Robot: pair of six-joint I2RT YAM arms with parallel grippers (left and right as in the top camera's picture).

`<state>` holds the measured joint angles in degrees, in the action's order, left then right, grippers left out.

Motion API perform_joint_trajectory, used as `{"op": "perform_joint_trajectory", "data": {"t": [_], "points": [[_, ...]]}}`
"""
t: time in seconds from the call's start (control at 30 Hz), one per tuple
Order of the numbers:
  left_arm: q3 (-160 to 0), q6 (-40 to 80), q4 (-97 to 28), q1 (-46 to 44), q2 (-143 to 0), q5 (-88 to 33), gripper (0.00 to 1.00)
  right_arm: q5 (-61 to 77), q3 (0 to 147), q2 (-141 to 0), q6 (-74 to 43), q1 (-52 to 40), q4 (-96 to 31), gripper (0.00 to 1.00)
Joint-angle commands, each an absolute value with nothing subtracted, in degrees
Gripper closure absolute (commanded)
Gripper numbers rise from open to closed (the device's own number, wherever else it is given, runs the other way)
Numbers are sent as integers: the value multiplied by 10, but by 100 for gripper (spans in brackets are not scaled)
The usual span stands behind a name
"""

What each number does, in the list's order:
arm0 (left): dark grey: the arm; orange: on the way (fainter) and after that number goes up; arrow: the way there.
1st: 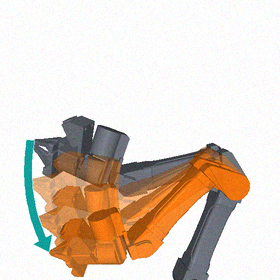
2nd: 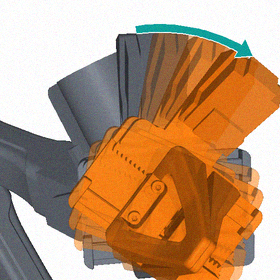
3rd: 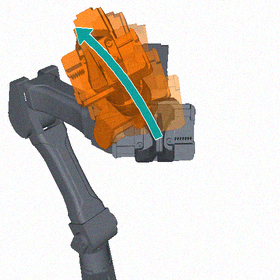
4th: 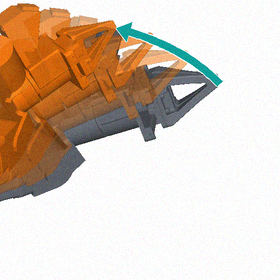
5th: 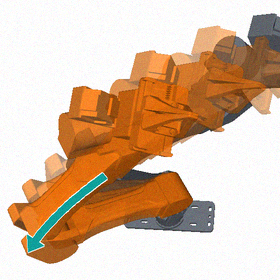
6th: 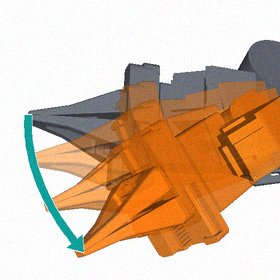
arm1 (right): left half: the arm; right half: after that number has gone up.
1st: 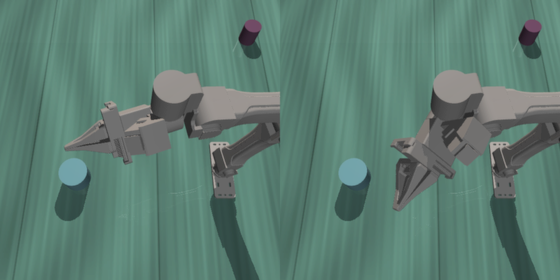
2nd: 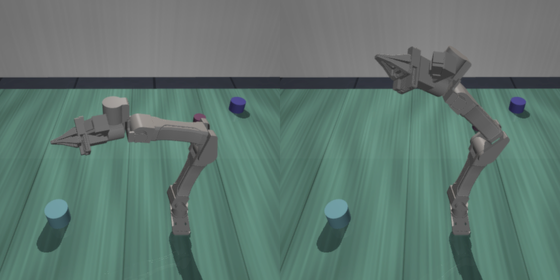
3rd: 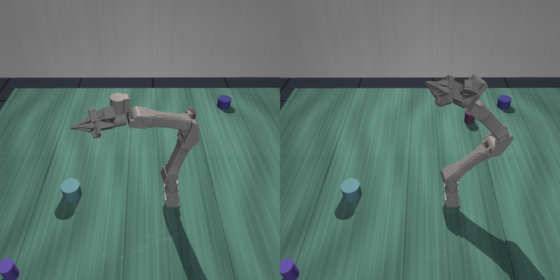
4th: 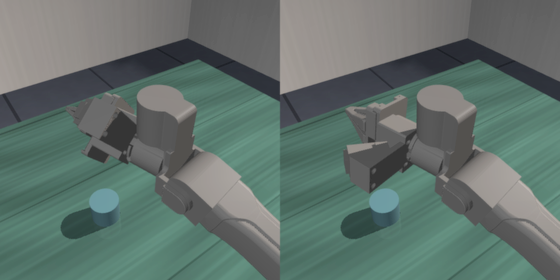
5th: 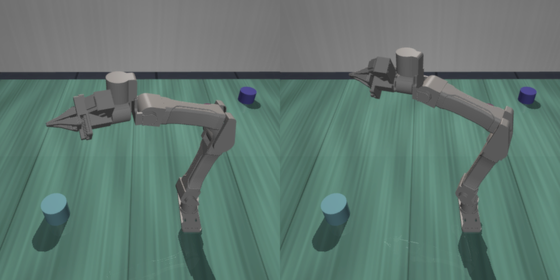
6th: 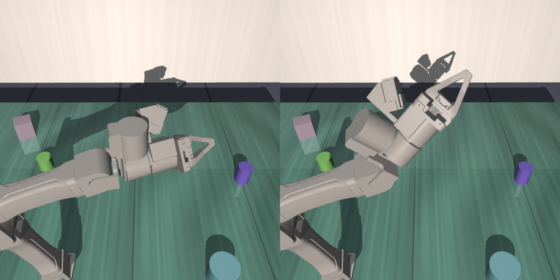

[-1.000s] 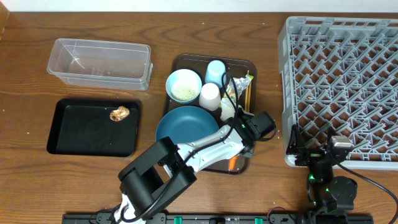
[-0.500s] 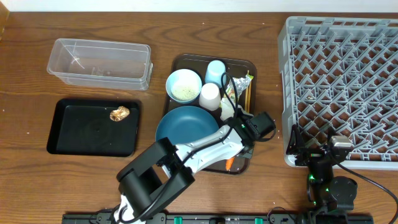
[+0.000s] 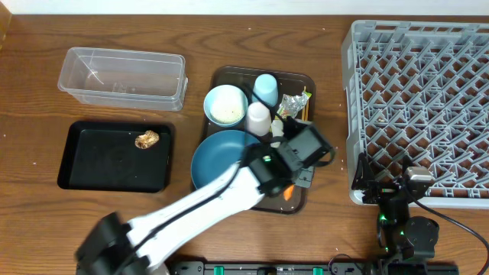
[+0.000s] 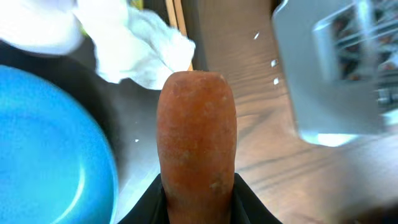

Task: Sort waste into correct bins and load items into the dishwasher rack
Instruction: 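Carry the carrot left and drop it onto the black tray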

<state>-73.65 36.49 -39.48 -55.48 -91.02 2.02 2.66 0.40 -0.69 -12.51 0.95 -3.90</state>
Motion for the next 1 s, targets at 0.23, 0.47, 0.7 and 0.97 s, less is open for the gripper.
{"op": "perform_joint_trajectory", "data": {"t": [0.23,0.47,0.7,0.97], "points": [[-739,379,-514,-360,-805,56,90,28,3,-3,-119,18,-41,1],[-732,380,-592,-159,-804,56,90,28,3,-3,-119,18,-41,1],[-712,392,-595,6,-825,56,89,28,3,-3,-119,18,-41,1],[-710,437,-589,131,-872,55,89,28,3,-3,-119,18,-41,1]]}}
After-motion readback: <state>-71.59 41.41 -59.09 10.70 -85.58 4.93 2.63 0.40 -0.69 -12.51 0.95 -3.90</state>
